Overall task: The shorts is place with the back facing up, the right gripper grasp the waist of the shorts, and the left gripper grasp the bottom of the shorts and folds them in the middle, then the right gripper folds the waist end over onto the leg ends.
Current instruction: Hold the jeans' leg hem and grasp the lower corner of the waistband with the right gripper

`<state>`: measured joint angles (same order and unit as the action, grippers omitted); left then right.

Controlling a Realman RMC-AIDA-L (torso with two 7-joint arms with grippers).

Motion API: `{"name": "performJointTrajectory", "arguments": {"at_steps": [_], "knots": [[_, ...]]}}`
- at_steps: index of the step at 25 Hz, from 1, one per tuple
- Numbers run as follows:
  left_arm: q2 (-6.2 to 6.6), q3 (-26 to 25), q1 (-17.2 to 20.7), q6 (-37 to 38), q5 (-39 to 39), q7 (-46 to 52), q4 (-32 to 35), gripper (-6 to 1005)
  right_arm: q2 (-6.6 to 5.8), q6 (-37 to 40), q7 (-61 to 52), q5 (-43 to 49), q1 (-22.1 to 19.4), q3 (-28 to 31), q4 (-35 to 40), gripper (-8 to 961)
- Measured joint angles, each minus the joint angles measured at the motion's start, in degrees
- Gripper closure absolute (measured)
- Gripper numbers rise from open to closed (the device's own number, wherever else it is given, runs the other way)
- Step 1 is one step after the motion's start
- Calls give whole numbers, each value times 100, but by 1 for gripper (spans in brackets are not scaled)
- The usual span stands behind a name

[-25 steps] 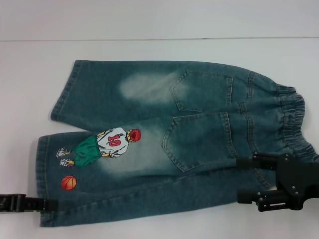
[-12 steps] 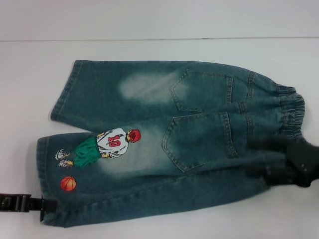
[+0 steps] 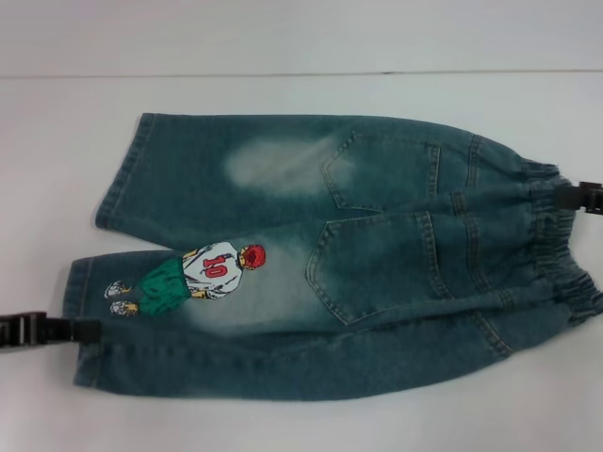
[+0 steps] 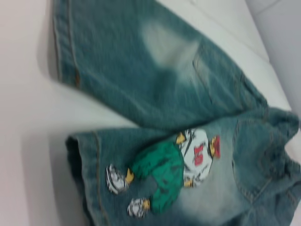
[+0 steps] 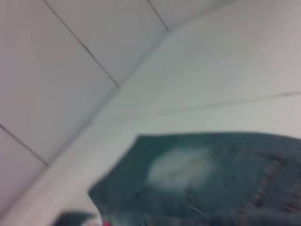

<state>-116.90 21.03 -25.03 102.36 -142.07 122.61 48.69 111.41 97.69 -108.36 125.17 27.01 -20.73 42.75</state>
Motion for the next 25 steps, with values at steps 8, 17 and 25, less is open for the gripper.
{"name": "performJointTrajectory", "arguments": {"at_steps": [8,17,25], "knots": [[40,-140,-46,-1,161,22,0,998,-234,488,-328,1143,347,-616,999,11],[37,-143,-50,-15,394,25,0,998,-75,870,-538,2932,1084,-1308,1095,11],[31,-143,-104,-18,401,3,-79,998,7,570,-716,3600,1208,-1930,1111,11]]}}
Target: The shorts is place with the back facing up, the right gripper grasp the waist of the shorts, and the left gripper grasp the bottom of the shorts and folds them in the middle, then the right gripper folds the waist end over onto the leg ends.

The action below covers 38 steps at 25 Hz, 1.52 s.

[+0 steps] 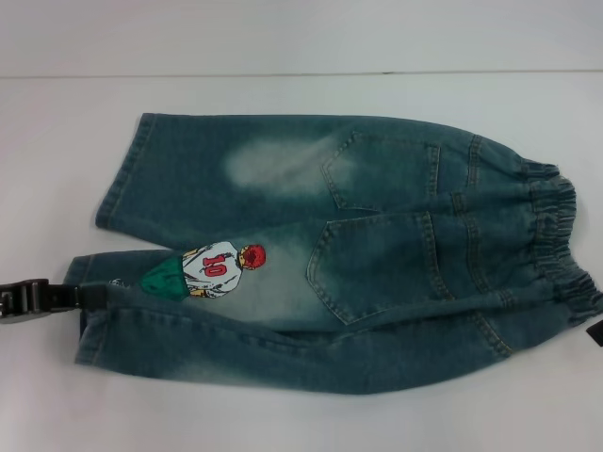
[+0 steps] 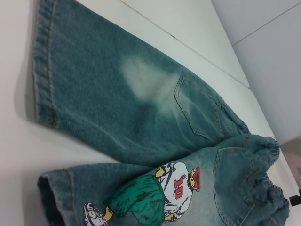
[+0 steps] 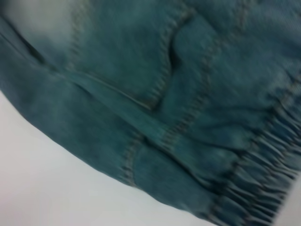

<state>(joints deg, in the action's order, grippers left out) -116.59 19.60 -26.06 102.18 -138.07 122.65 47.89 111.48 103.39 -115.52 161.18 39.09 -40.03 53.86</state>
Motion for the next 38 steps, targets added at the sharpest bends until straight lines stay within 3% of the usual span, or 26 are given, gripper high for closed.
{"name": "performJointTrajectory", "arguments": {"at_steps": [6,18,31,38], "knots": [[7,13,-34,-65,0,-21,-56,998,67,-302,-101,217,9,-315,-15,12],[5,17,-70,-77,0,-28,-74,998,352,-568,-57,195,74,-480,13,19],[5,9,-59,-80,-1,-51,-124,997,384,-470,-1,-160,112,-472,168,26],[9,13,-57,-145,-1,-89,-209,997,409,-469,35,-201,73,-448,122,282]]}}
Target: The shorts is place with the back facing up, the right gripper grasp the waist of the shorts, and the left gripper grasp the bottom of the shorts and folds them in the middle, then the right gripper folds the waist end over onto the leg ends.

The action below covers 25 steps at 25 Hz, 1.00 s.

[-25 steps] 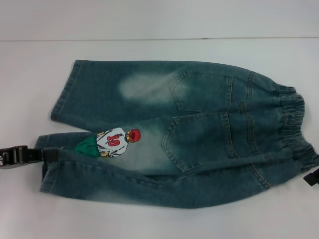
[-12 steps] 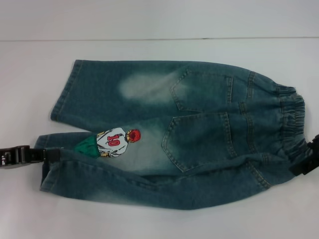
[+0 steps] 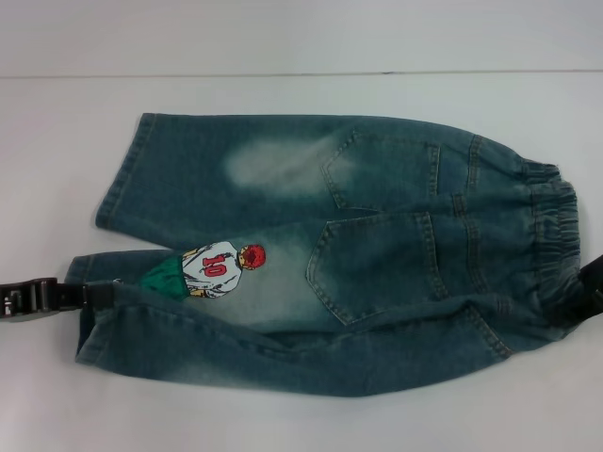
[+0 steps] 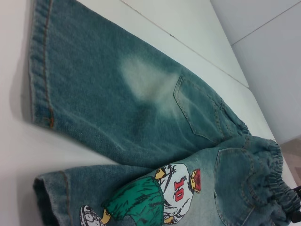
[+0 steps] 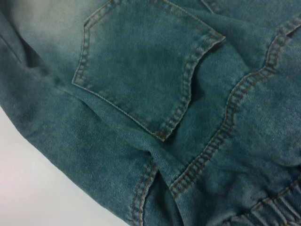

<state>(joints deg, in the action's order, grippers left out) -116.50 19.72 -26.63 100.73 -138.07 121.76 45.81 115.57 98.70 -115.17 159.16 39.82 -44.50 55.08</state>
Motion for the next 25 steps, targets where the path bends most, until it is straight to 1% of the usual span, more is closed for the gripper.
{"name": "performJointTrajectory", "arguments": {"at_steps": [4,9,10,15,19,21,23,25], "knots": [[4,1,0,-1,0,-11,-2,997,7,0,2,0,-9,3,0,421],[5,-4,-12,-1,0,-12,-2,997,-5,0,4,0,-10,2,0,659],[5,-4,-16,-2,0,-12,-2,997,-7,0,3,-1,-10,14,0,694],[6,-4,-23,-186,106,-1,-2,997,-54,2,-31,-11,-1,395,-8,868],[6,-4,-43,-392,318,1,-2,997,-104,7,-40,-92,-17,778,-66,879],[4,-4,-32,-502,507,-19,-12,997,-154,9,-49,-263,-46,1027,-207,884],[4,-4,-47,-611,669,-36,-90,997,-244,6,-52,-505,-100,1286,-415,889],[23,-3,-106,-777,832,-61,-202,997,-373,-59,-52,-837,-152,1557,-738,889]]}}
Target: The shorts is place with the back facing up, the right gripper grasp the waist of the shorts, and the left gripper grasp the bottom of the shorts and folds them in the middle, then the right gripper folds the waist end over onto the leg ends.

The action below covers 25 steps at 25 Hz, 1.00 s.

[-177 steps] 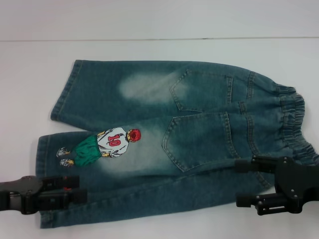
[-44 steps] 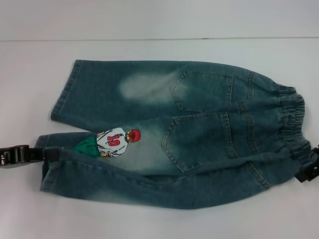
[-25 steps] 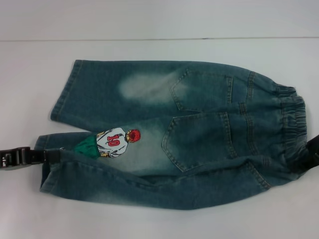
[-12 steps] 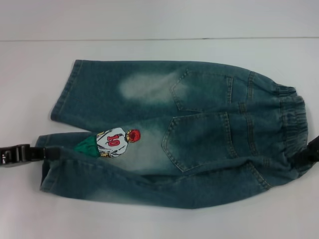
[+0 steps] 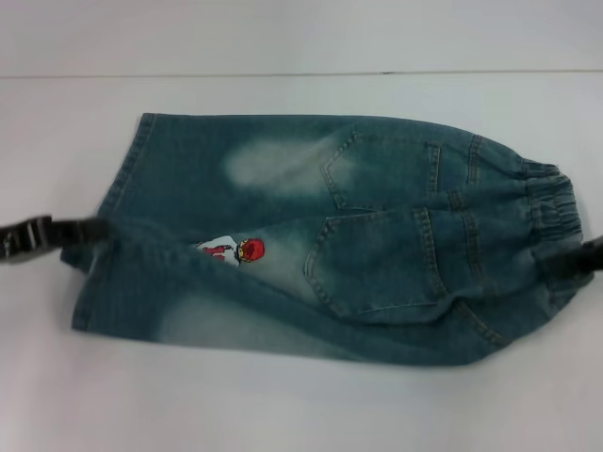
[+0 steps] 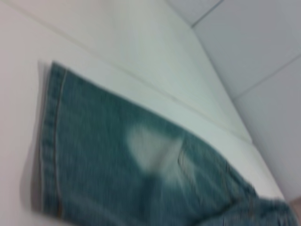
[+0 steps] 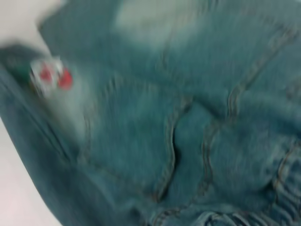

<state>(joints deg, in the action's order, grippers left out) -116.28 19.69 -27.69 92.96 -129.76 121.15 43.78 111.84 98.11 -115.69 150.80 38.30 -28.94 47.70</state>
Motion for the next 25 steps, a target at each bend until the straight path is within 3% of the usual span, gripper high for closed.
{"name": "performJointTrajectory", "arguments": {"at_steps": [5,11,17,25], "knots": [[21,2,-191,-494,379,-39,-107,997,-316,-348,17,-904,-150,511,-916,890],[-25,51,-467,-1662,670,-269,-373,997,-391,-1323,239,-2057,-552,670,-1577,889],[-43,58,-843,-2571,853,-749,-793,997,-256,-2073,751,-2957,-784,674,-1930,890],[-169,391,-1279,-3755,863,-1154,-981,989,23,-3066,1423,-3270,-650,673,-2018,889]]}}
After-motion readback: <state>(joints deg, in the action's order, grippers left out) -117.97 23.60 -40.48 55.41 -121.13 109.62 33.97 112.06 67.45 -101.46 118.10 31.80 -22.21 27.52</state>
